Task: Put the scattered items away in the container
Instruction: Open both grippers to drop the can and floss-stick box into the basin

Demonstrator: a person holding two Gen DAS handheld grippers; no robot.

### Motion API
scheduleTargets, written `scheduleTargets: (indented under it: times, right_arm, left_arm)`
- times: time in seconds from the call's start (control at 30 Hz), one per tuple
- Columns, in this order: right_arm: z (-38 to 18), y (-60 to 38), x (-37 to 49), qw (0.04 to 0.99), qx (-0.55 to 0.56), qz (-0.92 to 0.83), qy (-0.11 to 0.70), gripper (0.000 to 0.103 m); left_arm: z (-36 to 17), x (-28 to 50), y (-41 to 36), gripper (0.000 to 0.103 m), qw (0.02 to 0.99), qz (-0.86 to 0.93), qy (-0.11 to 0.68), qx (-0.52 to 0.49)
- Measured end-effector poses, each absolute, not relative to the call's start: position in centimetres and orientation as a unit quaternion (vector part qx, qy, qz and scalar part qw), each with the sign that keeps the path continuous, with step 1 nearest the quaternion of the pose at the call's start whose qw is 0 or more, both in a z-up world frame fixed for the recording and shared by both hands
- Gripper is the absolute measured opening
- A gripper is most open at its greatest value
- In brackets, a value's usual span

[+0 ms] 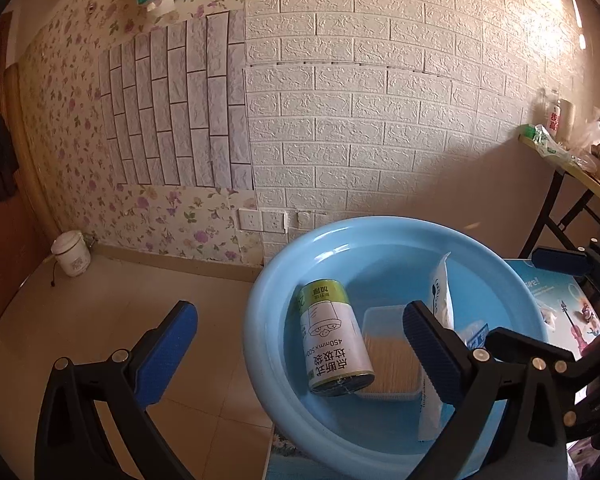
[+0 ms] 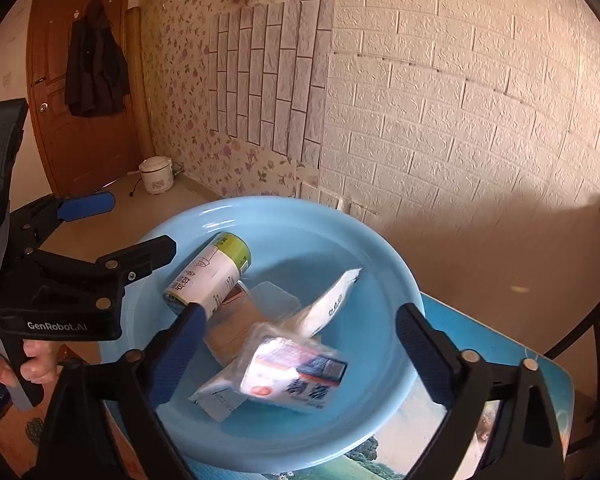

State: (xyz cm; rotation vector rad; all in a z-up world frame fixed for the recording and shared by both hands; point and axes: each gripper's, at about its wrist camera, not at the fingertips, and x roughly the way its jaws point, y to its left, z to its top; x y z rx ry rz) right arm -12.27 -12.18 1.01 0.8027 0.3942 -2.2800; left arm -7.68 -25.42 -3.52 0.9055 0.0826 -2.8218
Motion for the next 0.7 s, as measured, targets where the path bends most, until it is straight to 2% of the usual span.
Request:
scheduleTargets:
  times: [0.3,0.53,0.7]
  right_arm:
    - [1.6,-10.2,-11.8,0.324,0.318,-0.883,0.121,0.099]
    - [2.4,-4.8,-10.3,0.273,0.325,-0.905,0.034,0.099]
    - [2.8,-0.9,-9.3,0.230,0.328,-0.916,0.006,0.099]
  left_arm:
    - [-2.6,-6.7,-25.0,0.103,0.085,-0.947,0.059,0.303]
    - [-1.1,-5.0,-23.3,0.103,0.077,-0.949,0.091,0.293]
    - [-0.8,-3.9,-21.6,0.103,0.070,-0.947,0.111,0.294]
